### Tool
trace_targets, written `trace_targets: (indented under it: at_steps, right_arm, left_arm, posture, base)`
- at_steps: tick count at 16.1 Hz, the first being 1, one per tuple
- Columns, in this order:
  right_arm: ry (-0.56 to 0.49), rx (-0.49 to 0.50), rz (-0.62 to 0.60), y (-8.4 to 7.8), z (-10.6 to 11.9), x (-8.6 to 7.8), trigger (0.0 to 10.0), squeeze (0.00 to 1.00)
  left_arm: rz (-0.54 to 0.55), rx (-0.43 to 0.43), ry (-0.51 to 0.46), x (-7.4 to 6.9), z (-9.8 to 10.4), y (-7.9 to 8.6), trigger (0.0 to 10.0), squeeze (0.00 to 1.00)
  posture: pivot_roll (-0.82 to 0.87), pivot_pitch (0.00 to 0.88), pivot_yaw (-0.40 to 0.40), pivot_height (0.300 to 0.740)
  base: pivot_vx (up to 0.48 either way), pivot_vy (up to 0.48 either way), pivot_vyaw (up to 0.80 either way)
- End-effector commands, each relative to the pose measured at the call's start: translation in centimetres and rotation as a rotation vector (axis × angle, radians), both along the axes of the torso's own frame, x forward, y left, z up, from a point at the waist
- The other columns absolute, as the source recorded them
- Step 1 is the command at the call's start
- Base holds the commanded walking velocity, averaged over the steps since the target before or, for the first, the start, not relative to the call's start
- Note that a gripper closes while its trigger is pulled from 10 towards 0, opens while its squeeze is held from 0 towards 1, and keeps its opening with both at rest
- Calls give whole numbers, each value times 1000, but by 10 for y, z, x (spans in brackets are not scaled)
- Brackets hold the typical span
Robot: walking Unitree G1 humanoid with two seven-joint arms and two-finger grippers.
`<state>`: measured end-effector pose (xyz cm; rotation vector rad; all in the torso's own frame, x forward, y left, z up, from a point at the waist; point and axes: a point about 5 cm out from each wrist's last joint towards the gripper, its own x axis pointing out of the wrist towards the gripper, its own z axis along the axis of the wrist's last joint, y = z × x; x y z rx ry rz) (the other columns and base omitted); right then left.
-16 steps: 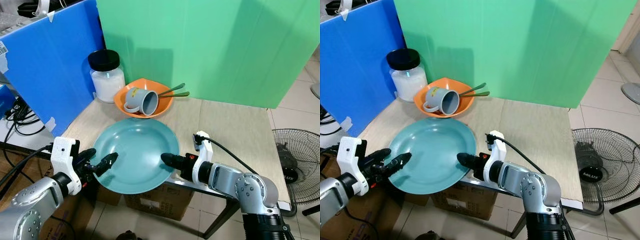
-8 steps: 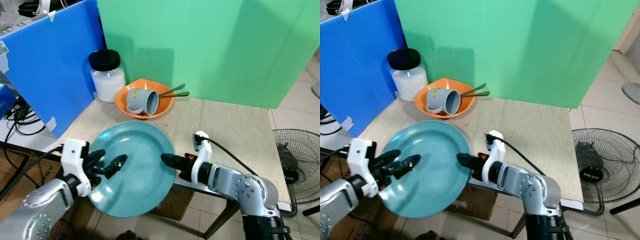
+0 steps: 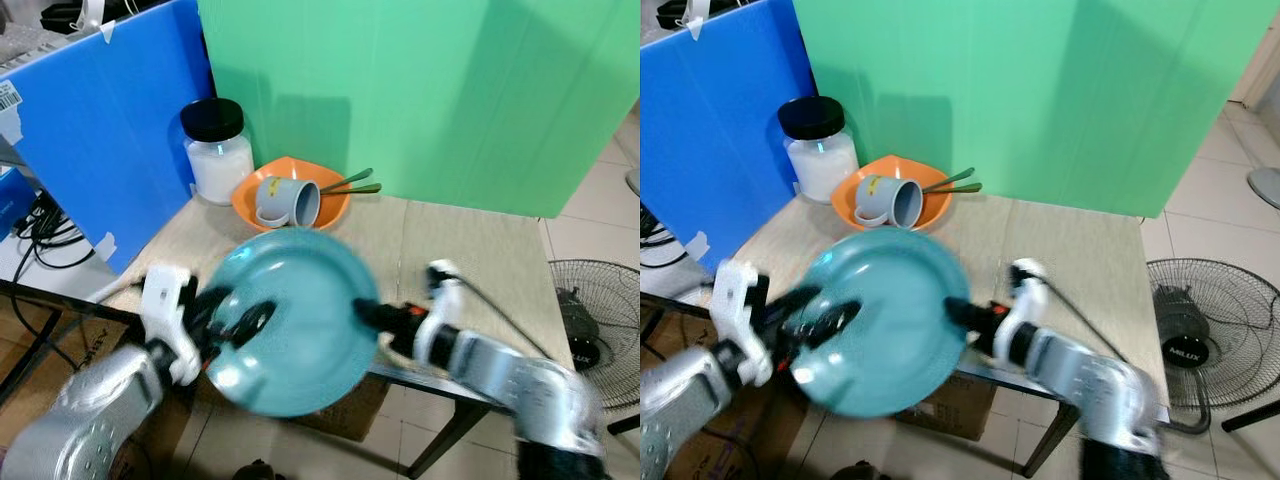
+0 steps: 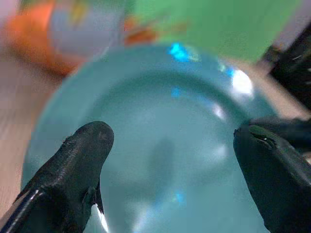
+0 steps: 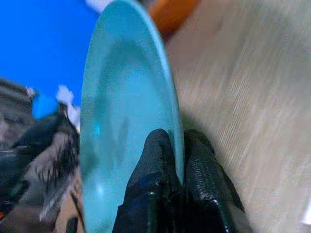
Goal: Setting the table
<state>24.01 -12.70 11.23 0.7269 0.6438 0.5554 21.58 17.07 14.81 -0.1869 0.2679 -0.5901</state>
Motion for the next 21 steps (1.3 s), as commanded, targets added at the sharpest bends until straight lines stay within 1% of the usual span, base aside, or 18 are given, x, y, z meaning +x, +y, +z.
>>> trace_targets:
  at_steps: [1, 2, 3, 4, 5, 6, 7, 8, 9, 10, 11, 12, 14, 16, 18, 19, 20, 21]
  right_arm:
    - [-68, 32, -17, -6, 16, -2, 0, 0]
    - [-118, 42, -42, -14, 27, -8, 0, 0]
    - [-148, 41, -56, -19, 32, -11, 0, 0]
    - [-208, 21, -87, -29, 42, -18, 0, 0]
    - [-280, -19, -123, -37, 53, -24, 0, 0]
    - [-324, -43, -151, -41, 59, -26, 1176, 0]
    - [-391, -32, -219, -47, 71, -28, 10000, 0]
    - [-442, -64, -268, -52, 80, -29, 10000, 0]
    - [-463, -117, -310, -52, 82, -29, 10000, 0]
    - [-461, -141, -342, -50, 81, -30, 10000, 0]
    - [-455, -144, -364, -47, 79, -32, 10000, 0]
    - [-453, -146, -394, -47, 77, -33, 10000, 0]
    - [-452, -109, -442, -48, 77, -34, 10000, 0]
    - [-459, -90, -473, -47, 79, -35, 10000, 0]
    - [-457, -92, -480, -45, 79, -35, 10000, 0]
    - [-449, -105, -492, -44, 78, -33, 10000, 0]
    - [-433, -143, -516, -45, 75, -30, 10000, 0]
    - [-430, -170, -531, -46, 74, -29, 10000, 0]
  left_arm:
    - [-48, -23, -48, 0, 11, -8, 10000, 0]
    - [-103, -46, -89, 1, 20, -18, 10000, 0]
    - [-132, -47, -111, 2, 24, -24, 10000, 0]
    - [-183, -55, -149, 4, 33, -35, 10000, 0]
    - [-201, -68, -174, 8, 40, -42, 10000, 0]
    - [-201, -74, -182, 9, 42, -44, 10000, 0]
    - [-181, -66, -199, 15, 44, -44, 10000, 0]
    - [-146, -30, -220, 20, 43, -43, 10000, 0]
    - [-108, -7, -226, 24, 42, -42, 10000, 0]
    - [-77, 31, -244, 27, 40, -42, 10000, 0]
    - [-43, 70, -279, 30, 41, -42, 10000, 0]
    - [1, 87, -304, 32, 42, -43, 10000, 0]
    - [48, 134, -365, 34, 44, -46, 10000, 0]
    - [108, 117, -404, 32, 46, -47, 10000, 0]
    - [127, 148, -423, 33, 45, -47, 10000, 0]
    - [169, 179, -432, 36, 44, -44, 10000, 0]
    - [224, 215, -426, 41, 41, -38, 10000, 0]
    - [246, 226, -424, 42, 40, -35, 10000, 0]
  posture:
    - [132, 0, 8, 740]
    - [131, 0, 7, 740]
    - [117, 0, 18, 740]
    - [100, 0, 36, 740]
    - [91, 0, 46, 740]
    - [91, 0, 46, 740]
    - [74, 0, 63, 740]
    - [63, 0, 74, 740]
    - [61, 0, 77, 740]
    - [58, 0, 79, 740]
    - [61, 0, 76, 740]
    - [64, 0, 74, 740]
    - [66, 0, 69, 740]
    - [61, 0, 67, 740]
    - [59, 0, 67, 740]
    - [56, 0, 68, 740]
    - [57, 0, 66, 740]
    - [58, 0, 64, 740]
  base:
    - [0, 0, 0]
    - [0, 0, 0]
    - [0, 0, 0]
    - [0, 0, 0]
    - [0, 0, 0]
    - [0, 0, 0]
    - [0, 0, 0]
    - [0, 0, 0]
    - [0, 0, 0]
    - [0, 0, -781]
    - [0, 0, -781]
    - [0, 0, -781]
    - [0, 0, -788]
    - [0, 0, -794]
    - [0, 0, -800]
    - [0, 0, -800]
    - [0, 0, -800]
    - [0, 0, -800]
